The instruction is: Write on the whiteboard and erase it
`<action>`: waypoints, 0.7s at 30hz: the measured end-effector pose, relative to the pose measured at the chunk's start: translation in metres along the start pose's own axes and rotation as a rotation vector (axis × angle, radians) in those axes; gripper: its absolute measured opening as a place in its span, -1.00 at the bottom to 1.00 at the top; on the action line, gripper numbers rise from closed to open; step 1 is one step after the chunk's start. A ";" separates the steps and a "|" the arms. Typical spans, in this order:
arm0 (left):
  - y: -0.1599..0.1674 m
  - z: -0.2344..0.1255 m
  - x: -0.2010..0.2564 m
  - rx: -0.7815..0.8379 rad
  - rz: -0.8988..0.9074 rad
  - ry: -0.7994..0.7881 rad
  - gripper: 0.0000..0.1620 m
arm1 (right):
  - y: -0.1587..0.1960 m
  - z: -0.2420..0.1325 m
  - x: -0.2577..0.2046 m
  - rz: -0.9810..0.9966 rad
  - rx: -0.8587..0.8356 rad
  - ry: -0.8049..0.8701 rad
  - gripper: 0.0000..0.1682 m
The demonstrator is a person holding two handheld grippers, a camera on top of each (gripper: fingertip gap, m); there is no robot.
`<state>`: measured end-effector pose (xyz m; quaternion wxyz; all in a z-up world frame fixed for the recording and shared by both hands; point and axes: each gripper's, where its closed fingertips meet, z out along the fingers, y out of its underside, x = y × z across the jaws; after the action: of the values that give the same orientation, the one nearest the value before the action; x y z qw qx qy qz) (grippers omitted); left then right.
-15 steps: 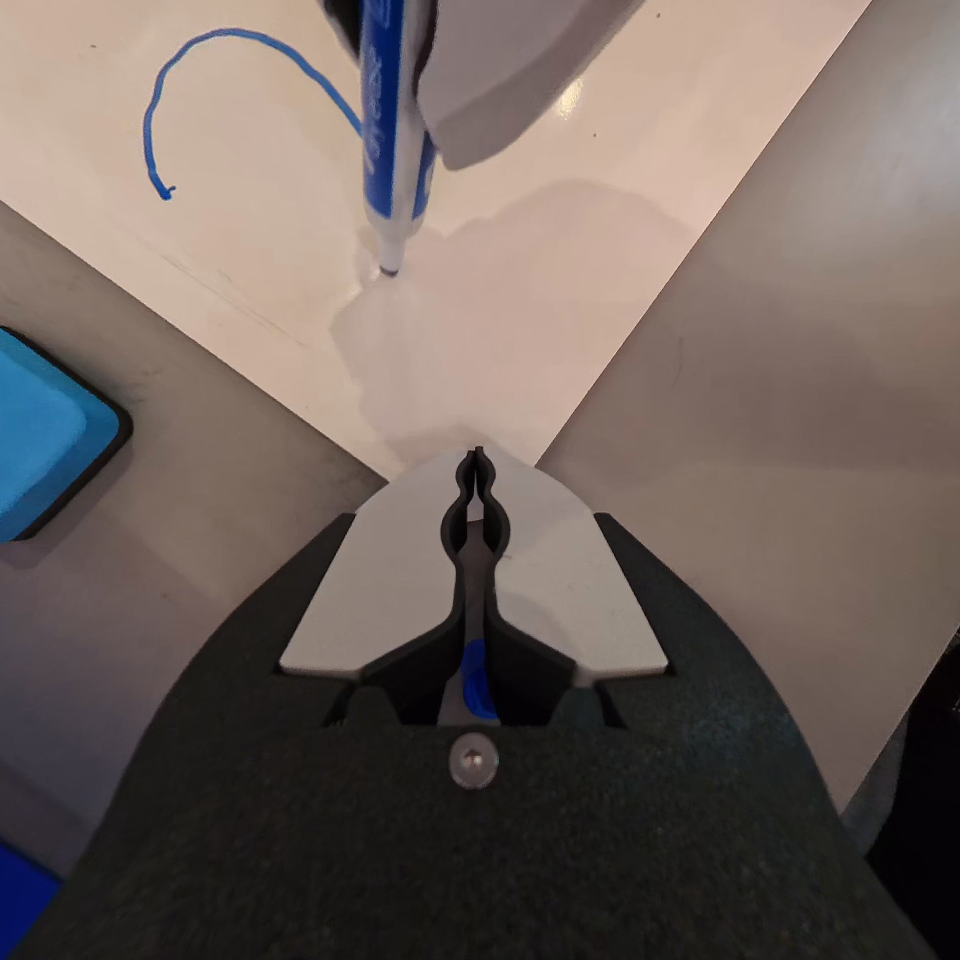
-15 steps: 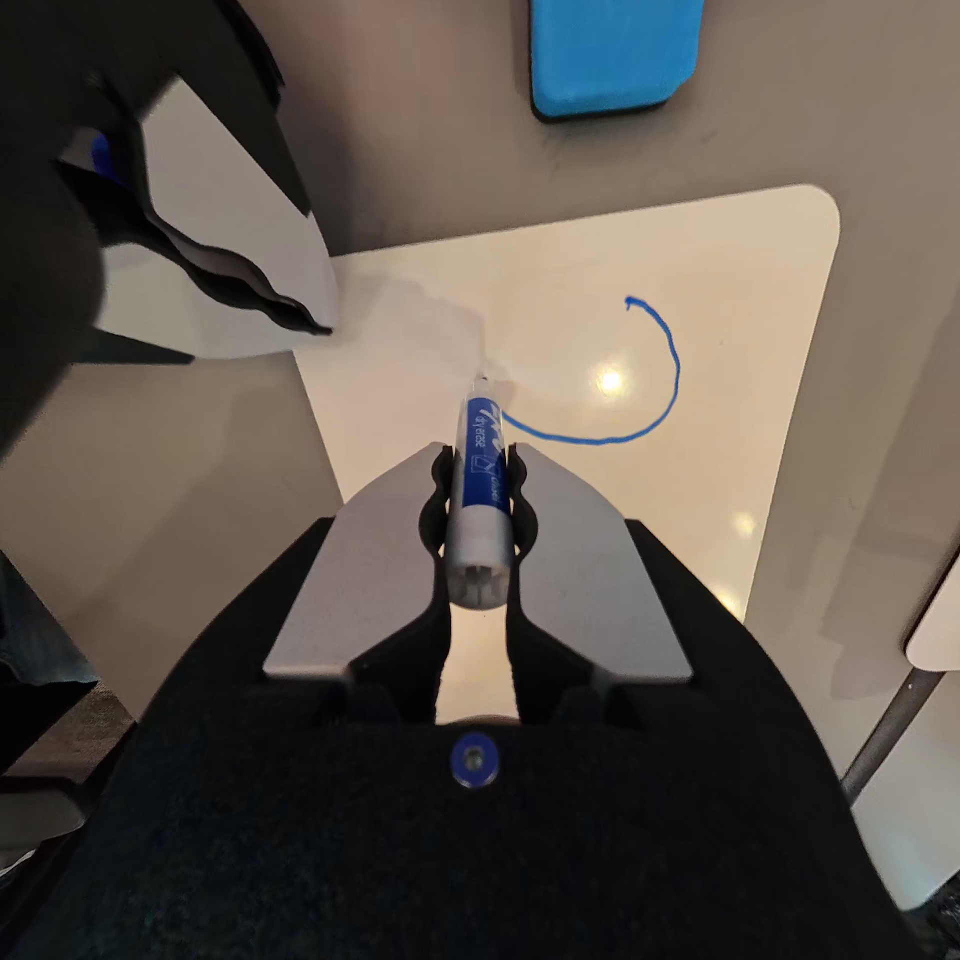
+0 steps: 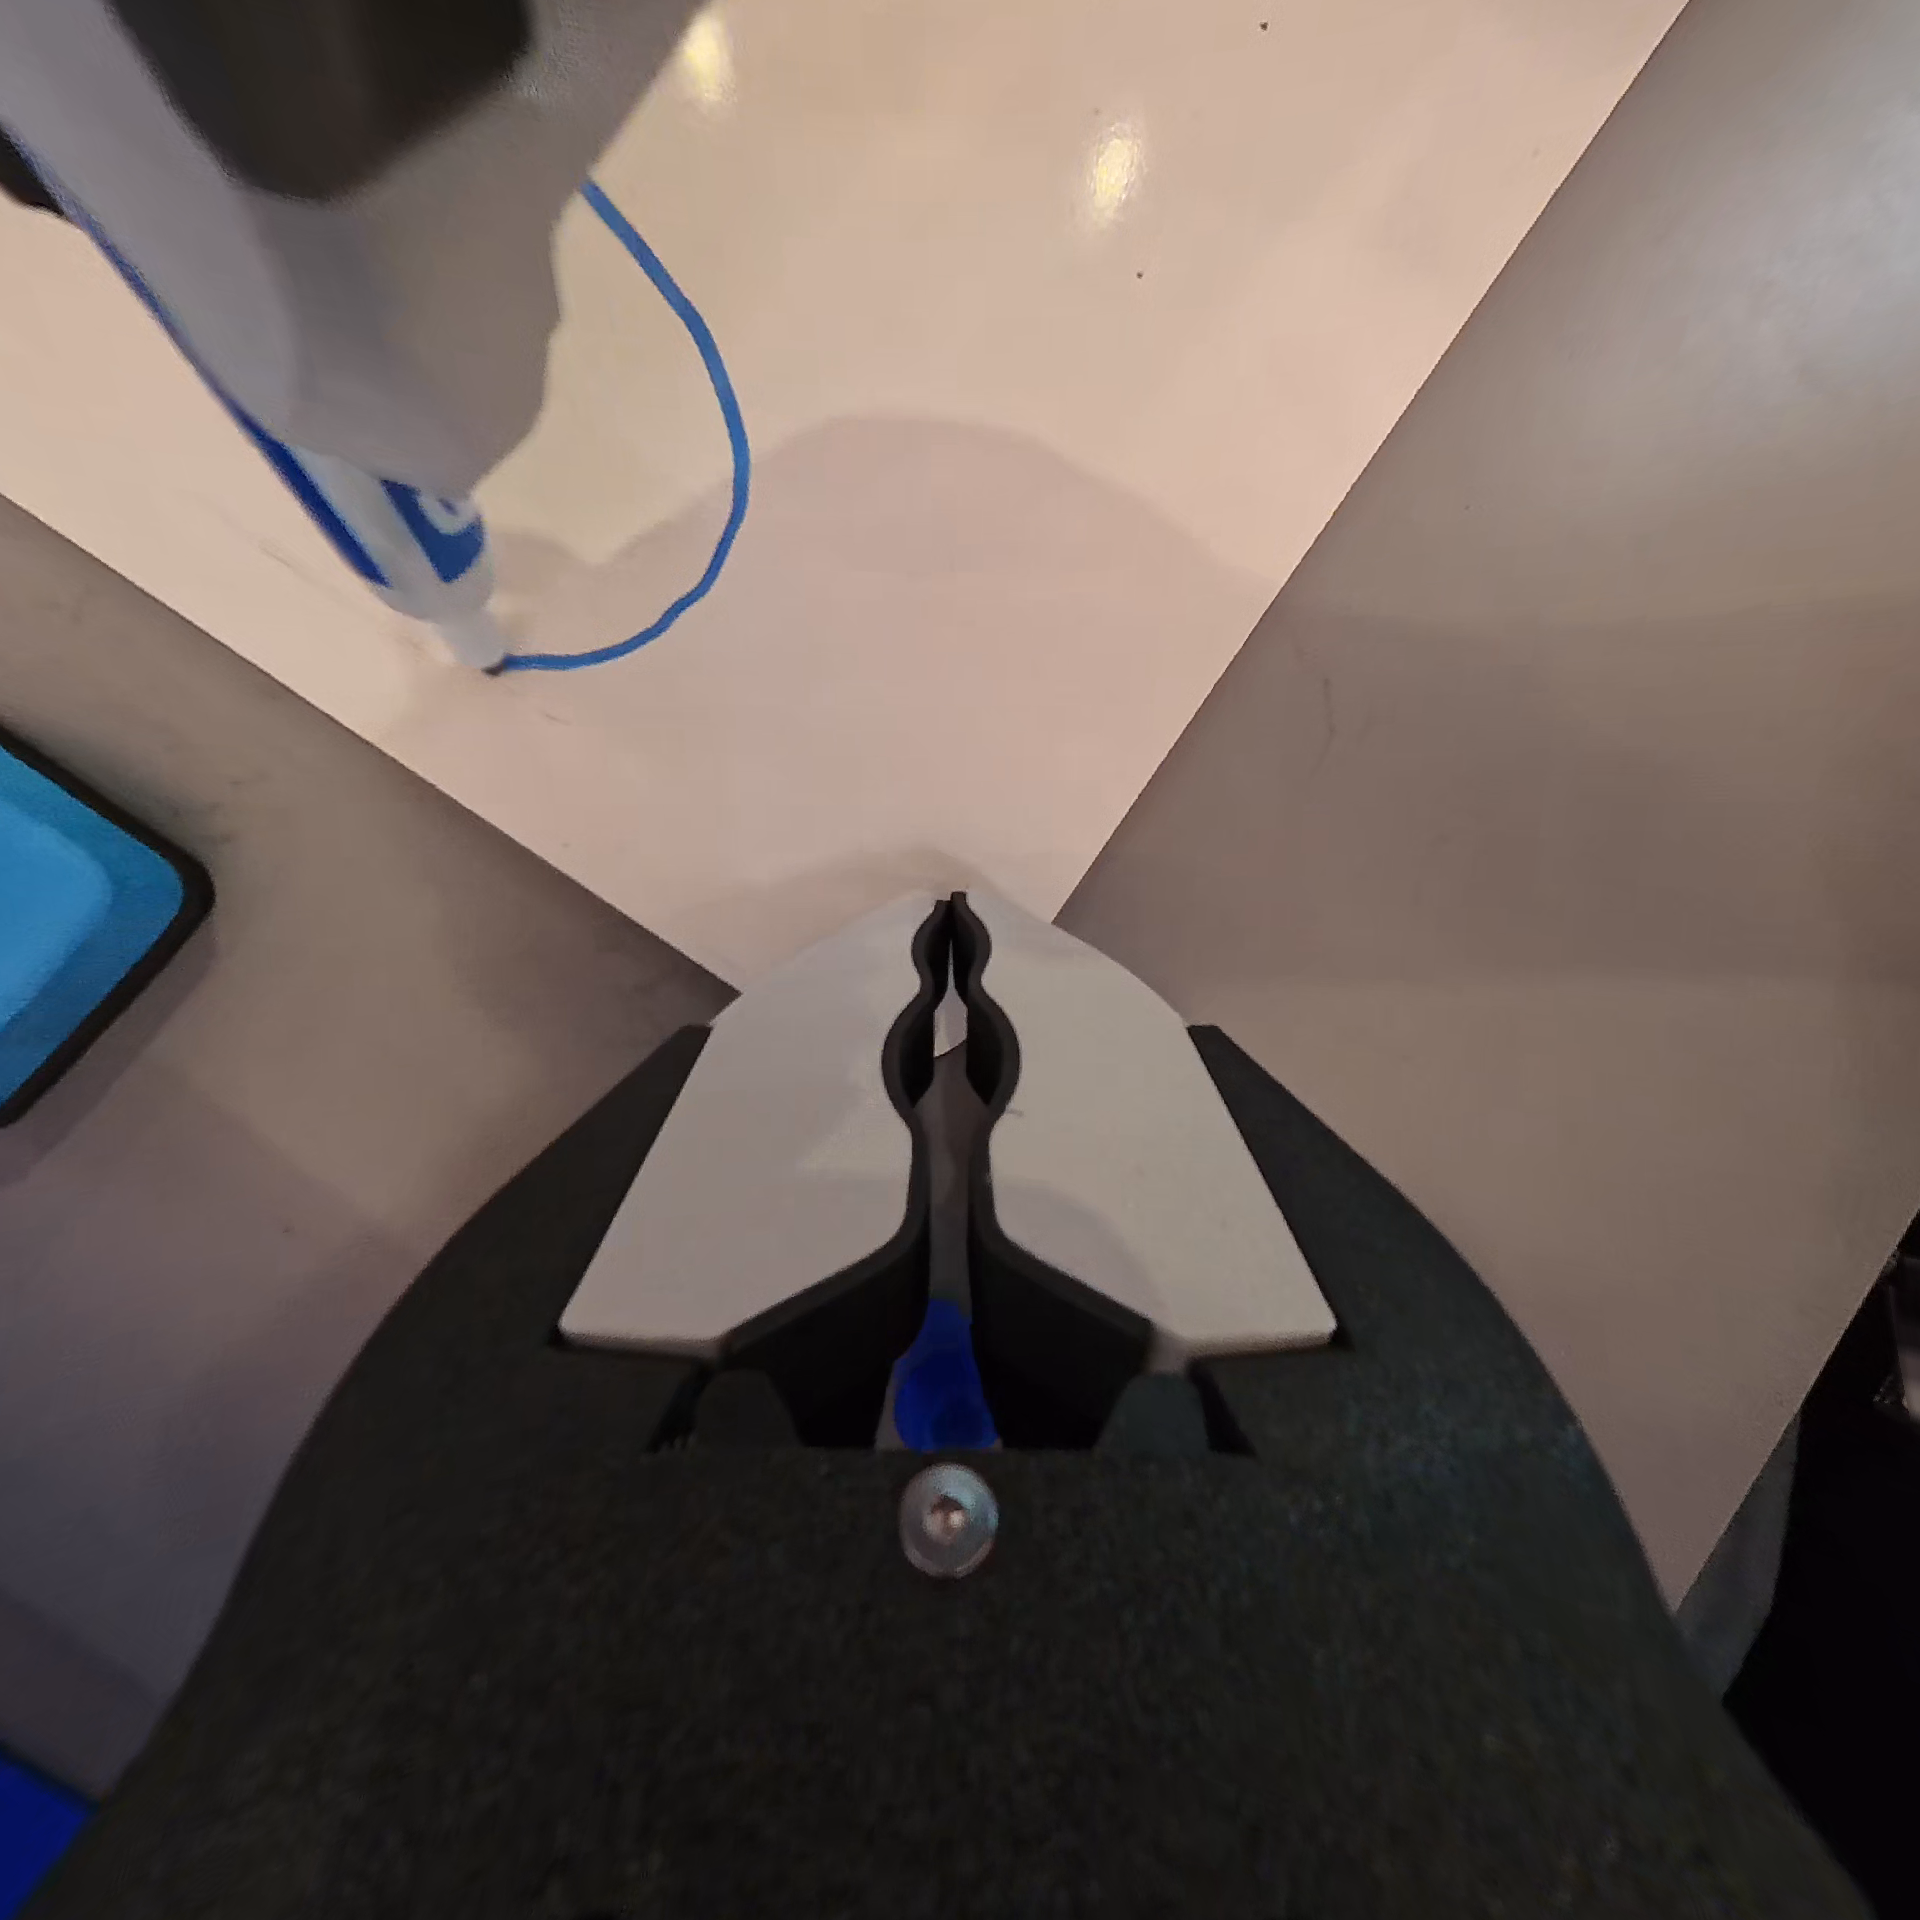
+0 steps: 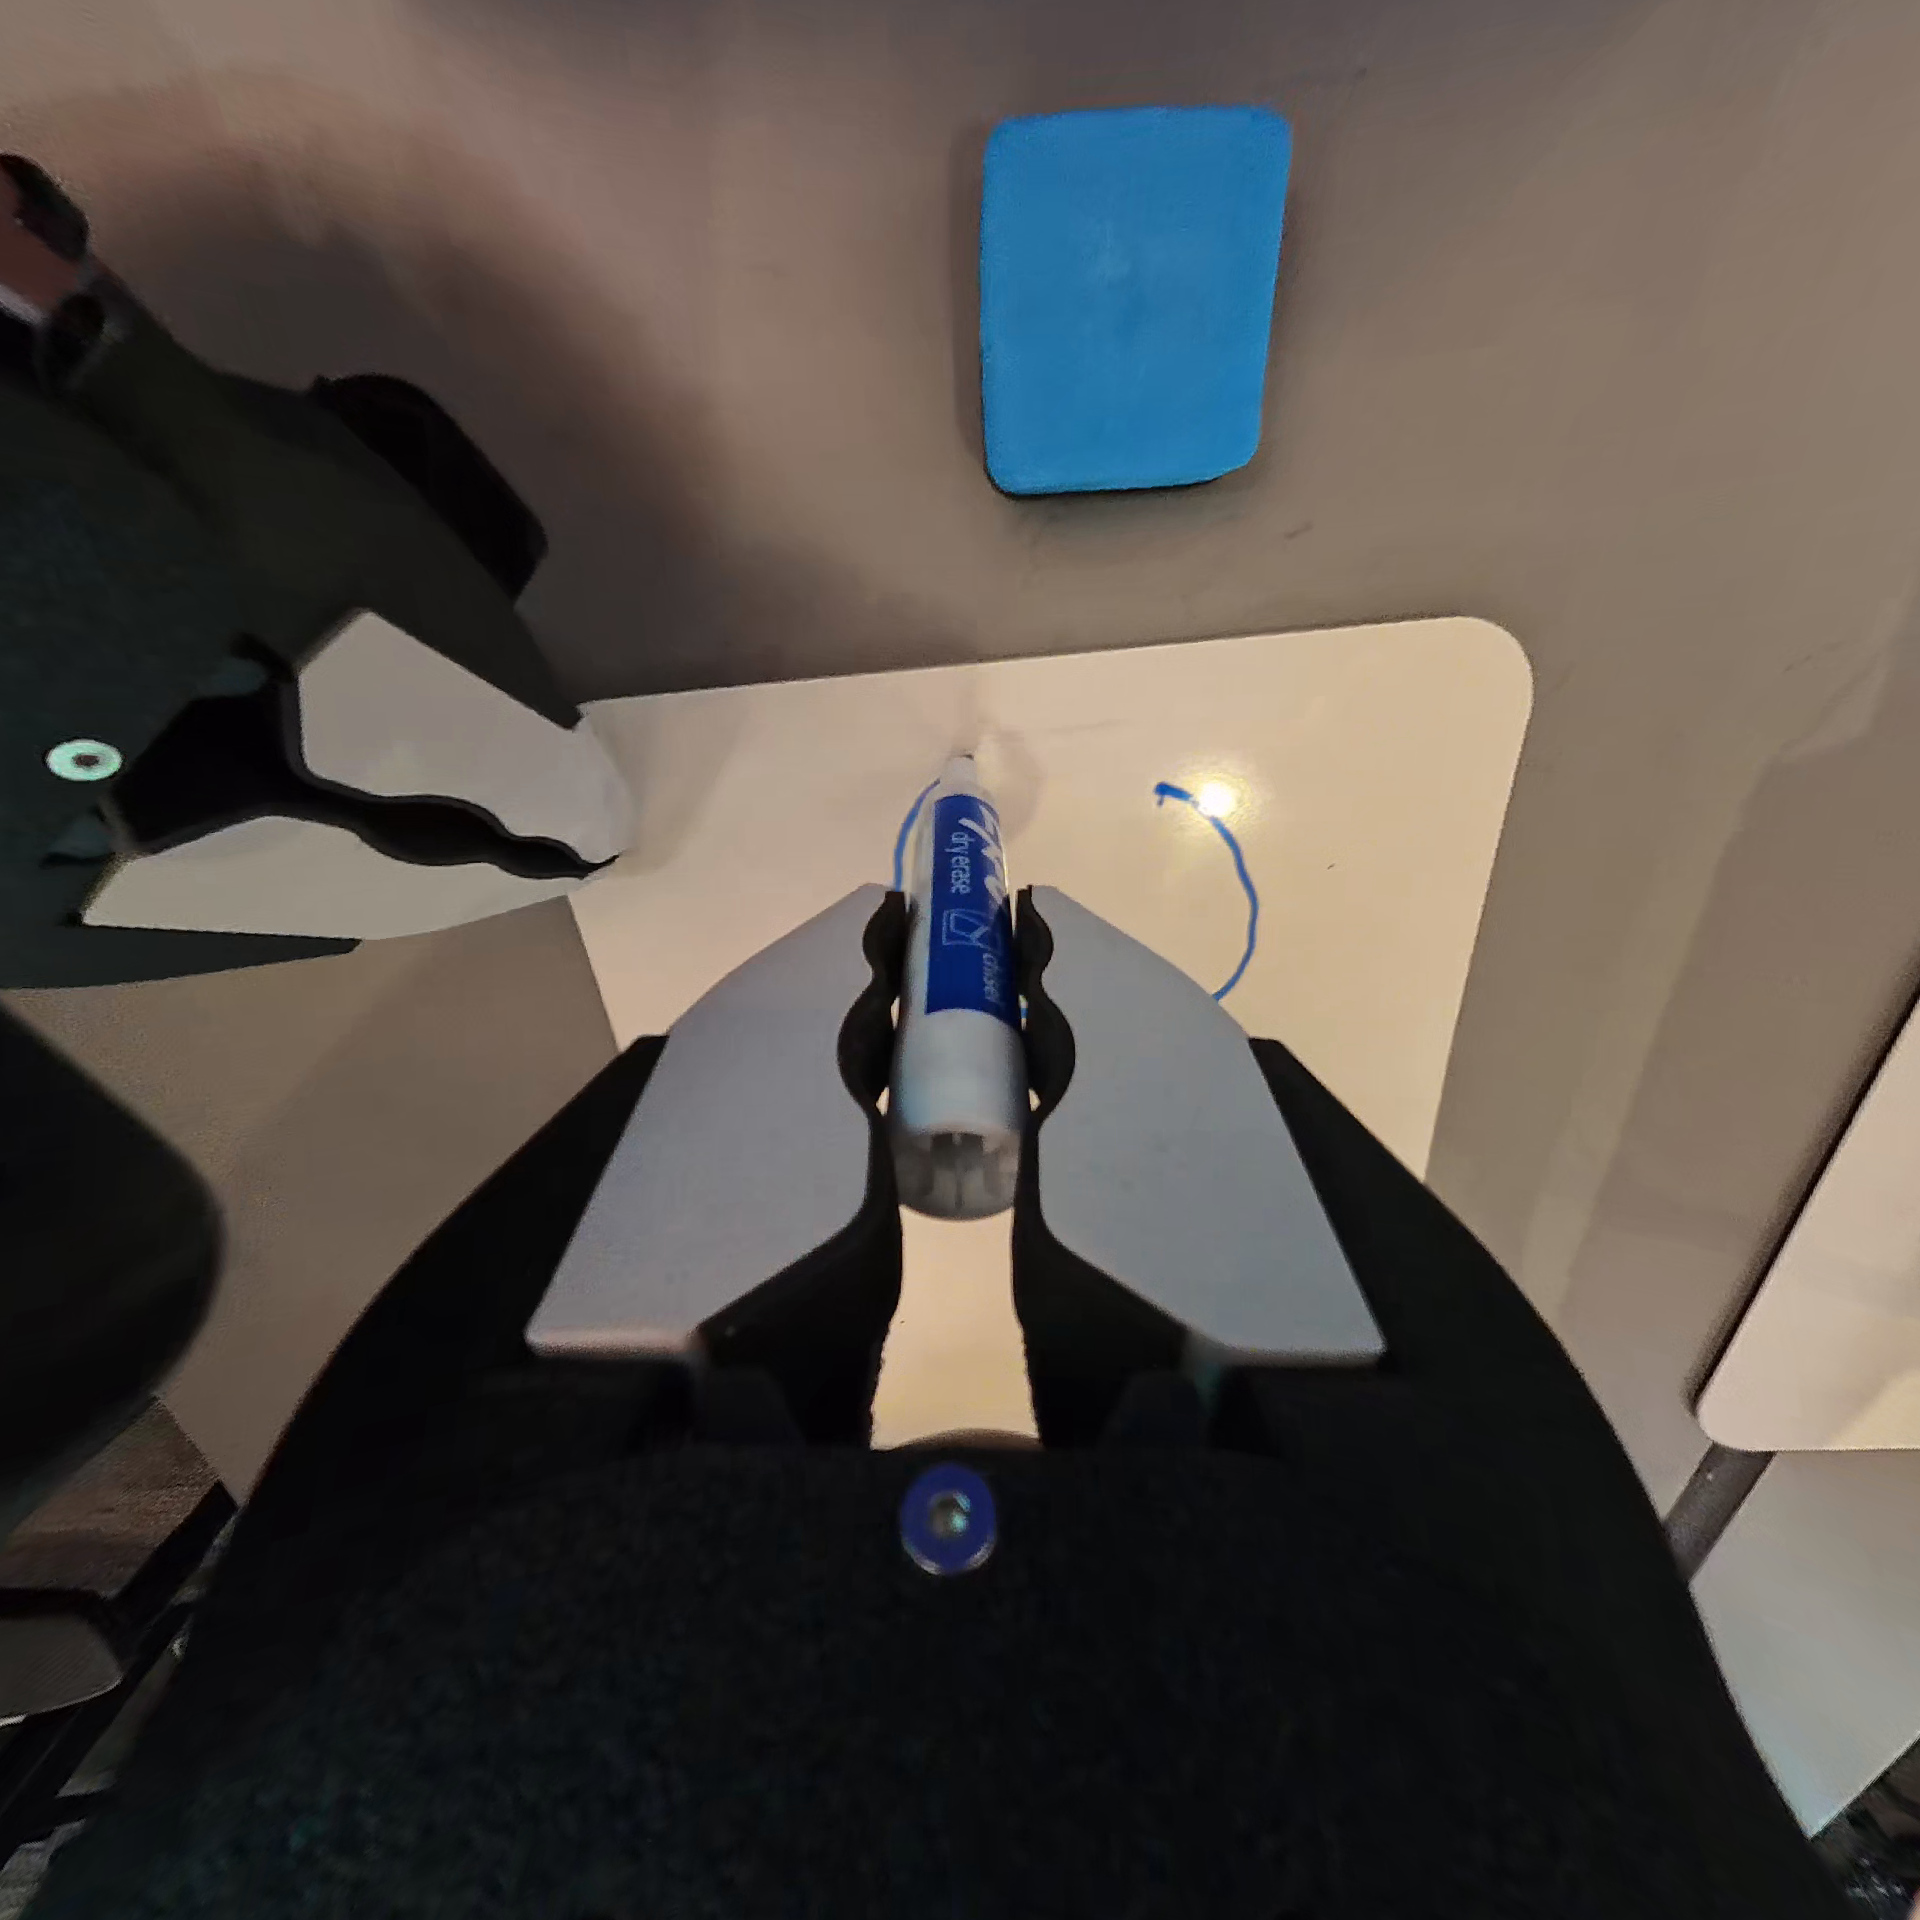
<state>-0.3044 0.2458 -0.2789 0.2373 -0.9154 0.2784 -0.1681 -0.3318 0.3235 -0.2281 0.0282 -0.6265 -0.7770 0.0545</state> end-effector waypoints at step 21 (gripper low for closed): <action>0.001 -0.001 -0.001 0.000 -0.010 0.009 -1.00 | 0.007 -0.002 0.050 0.032 -0.014 0.019 -0.77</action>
<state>-0.3063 0.2458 -0.2787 0.2350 -0.9160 0.2751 -0.1733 -0.3350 0.3737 -0.2280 0.0304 -0.6393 -0.7671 0.0437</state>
